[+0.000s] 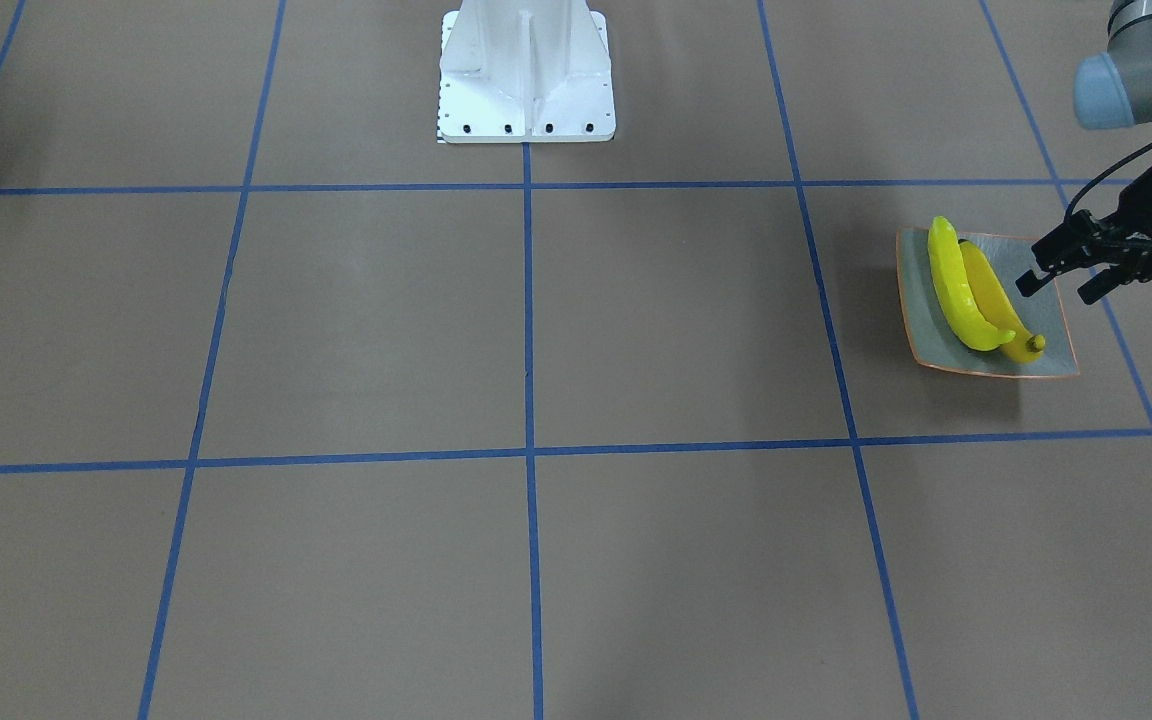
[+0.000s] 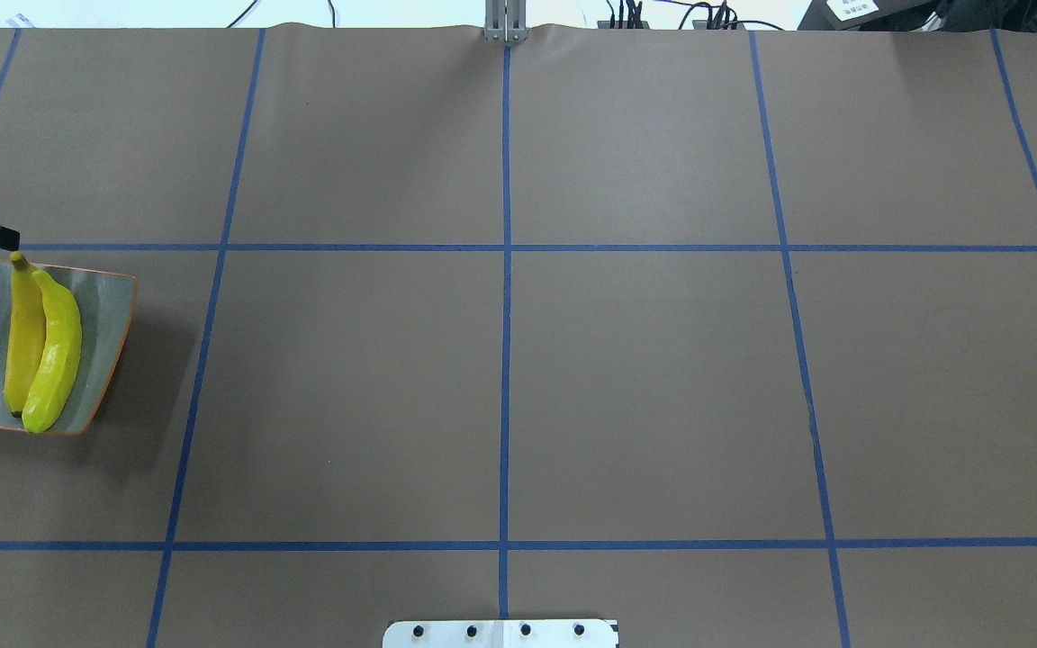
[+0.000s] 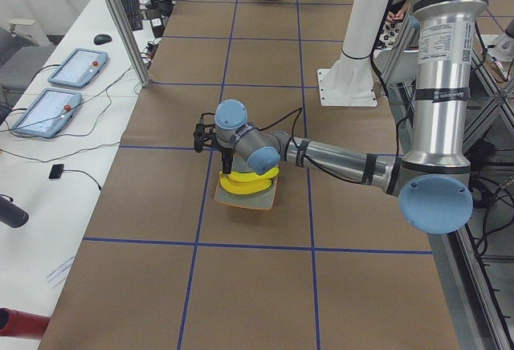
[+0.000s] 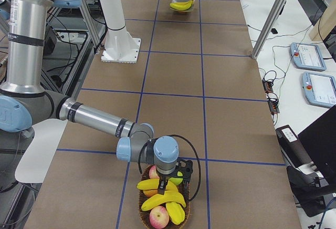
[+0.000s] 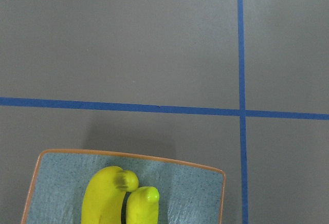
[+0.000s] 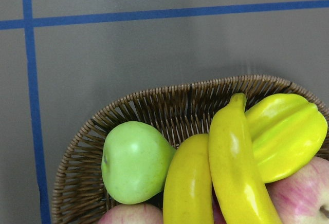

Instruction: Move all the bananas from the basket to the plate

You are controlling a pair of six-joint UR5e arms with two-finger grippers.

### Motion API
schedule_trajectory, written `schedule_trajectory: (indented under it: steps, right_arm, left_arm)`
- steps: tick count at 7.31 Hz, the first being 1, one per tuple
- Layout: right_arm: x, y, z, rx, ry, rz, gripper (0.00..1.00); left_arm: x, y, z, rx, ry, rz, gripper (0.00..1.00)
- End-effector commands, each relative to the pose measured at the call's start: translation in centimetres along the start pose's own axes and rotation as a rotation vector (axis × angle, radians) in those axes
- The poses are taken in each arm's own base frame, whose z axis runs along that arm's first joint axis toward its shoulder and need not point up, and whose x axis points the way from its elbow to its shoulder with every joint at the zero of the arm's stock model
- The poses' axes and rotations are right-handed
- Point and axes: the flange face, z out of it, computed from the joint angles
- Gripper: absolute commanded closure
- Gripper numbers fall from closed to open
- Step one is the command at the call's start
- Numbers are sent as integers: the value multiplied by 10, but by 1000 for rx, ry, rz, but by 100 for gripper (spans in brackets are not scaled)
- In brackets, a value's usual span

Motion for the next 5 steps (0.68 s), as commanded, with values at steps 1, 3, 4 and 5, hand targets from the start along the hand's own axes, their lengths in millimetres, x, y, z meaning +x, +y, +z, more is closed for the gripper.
schedule_trajectory:
  steps: [1,3,4,5]
  right_arm:
    - [9,5,14,-28,-1,15,8]
    - [13,8,21,-43,1,17,10]
    - [13,8,22,-47,-6,19,11]
    - [15,9,24,-51,-12,23,11]
  left_arm:
    - [-1,1,1,-2,-1,0,0]
    - [0,1,1,-2,0,1,0]
    - [0,1,1,-2,0,1,0]
    - [1,0,0,-1,0,2,0]
